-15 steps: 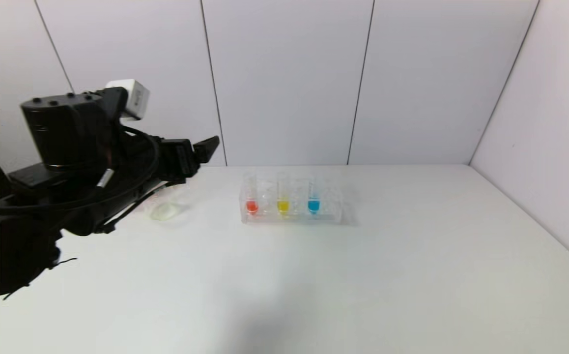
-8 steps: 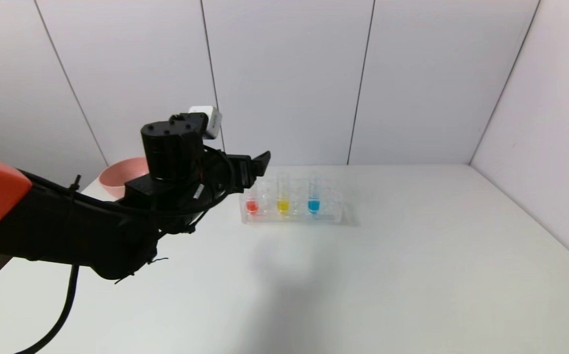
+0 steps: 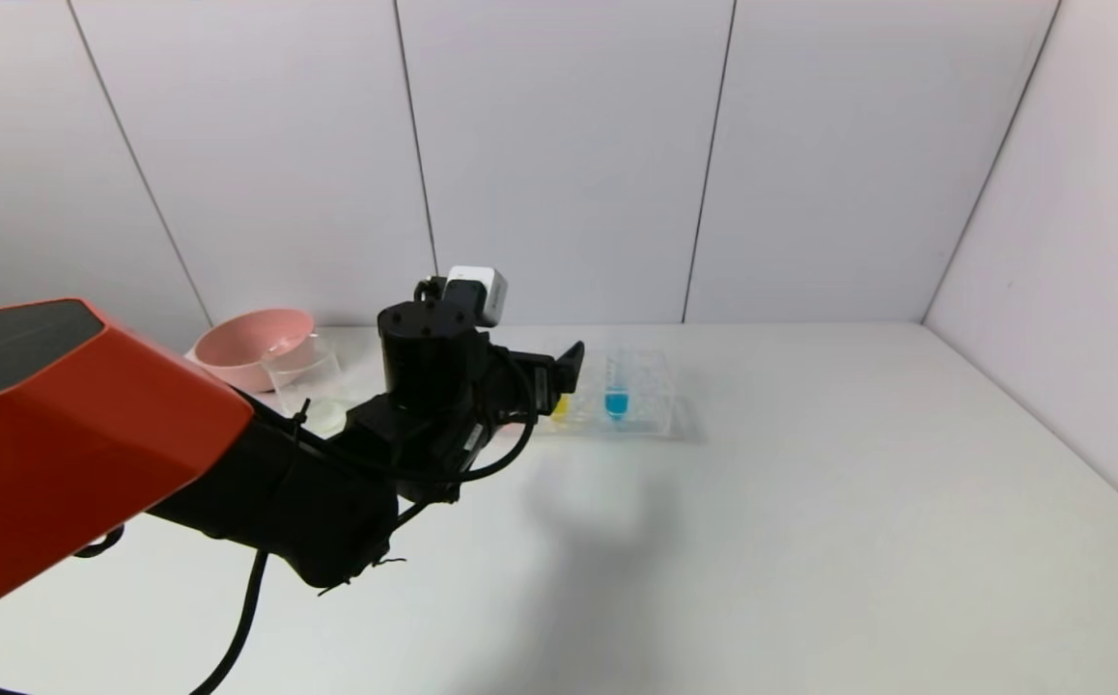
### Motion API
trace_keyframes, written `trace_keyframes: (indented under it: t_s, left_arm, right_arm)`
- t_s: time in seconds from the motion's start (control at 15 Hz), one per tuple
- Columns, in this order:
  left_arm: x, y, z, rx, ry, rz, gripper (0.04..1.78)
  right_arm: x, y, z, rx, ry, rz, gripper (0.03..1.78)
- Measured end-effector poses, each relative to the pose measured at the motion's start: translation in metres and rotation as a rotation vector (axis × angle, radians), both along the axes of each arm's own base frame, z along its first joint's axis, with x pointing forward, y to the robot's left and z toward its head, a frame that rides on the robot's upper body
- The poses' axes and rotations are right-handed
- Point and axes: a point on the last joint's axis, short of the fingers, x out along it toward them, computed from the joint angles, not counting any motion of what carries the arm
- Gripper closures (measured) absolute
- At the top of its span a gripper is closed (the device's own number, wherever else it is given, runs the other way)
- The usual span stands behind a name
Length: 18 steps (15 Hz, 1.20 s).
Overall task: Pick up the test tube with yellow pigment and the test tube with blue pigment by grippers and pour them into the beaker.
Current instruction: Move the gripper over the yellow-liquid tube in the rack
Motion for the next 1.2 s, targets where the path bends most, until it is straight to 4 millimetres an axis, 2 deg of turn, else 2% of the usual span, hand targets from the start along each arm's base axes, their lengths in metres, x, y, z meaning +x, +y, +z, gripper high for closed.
trace_keyframes:
  t_s: [0.27,0.6,1.2]
  left_arm:
    - [0.012,-0.01,-0.022,0.015,0.013,0.009,0.06]
    - [0.022,-0.018,-0.039,0.029,0.032,0.012,0.06]
    - [0.039,-0.024,-0.051,0.032,0.033,0.045,0.06]
  right_arm:
    - [0.0,0.0,0.0,0.0,0.0,0.0,0.1]
    - [0.0,0.0,0.0,0.0,0.0,0.0,0.1]
    - [0.0,0.0,0.0,0.0,0.0,0.0,0.1]
